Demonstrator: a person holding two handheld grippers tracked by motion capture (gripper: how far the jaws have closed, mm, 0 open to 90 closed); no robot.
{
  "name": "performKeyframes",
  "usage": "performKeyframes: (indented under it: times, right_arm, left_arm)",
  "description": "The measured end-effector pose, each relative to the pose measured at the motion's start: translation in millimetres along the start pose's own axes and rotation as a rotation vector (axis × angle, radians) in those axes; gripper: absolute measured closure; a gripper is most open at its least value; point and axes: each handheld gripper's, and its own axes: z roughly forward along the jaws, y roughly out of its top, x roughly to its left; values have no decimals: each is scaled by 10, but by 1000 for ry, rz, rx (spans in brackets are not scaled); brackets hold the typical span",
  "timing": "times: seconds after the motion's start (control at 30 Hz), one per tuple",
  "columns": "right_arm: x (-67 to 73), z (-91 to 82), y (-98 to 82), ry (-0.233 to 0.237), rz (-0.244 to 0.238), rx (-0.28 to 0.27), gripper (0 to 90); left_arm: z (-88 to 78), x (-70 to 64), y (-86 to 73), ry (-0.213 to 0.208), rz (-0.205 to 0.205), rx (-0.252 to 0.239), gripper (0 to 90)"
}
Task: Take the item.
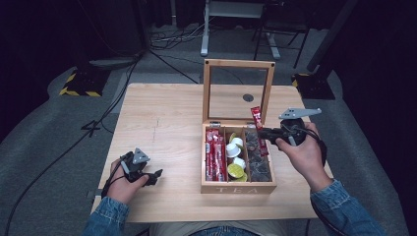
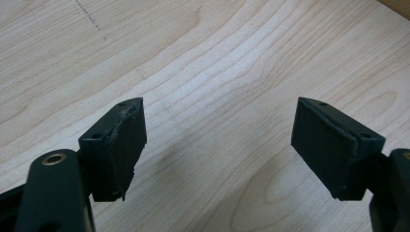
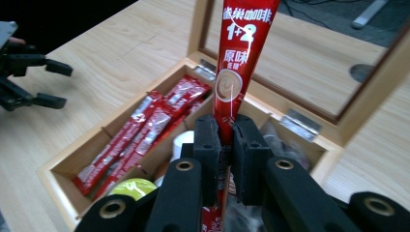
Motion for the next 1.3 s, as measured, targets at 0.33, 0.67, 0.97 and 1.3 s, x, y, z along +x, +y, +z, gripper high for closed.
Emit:
performKeyframes:
  times: [0.33, 0.67, 0.97, 1.3]
  right_arm:
    - [-269, -146, -77, -61, 22, -7, 819]
    - [-501, -230, -198, -112, 60, -2, 819]
    - [-724, -202, -376, -174, 71, 17, 819]
    - [-993, -109, -612, -198, 112, 40, 818]
  left_arm:
    - [-19, 25, -26, 15, -1, 0, 192]
    - [-8, 43, -38, 38, -14, 6, 193]
    - [3, 91, -63, 51, -17, 5, 191]
    - [17, 128, -81, 60, -14, -1, 183]
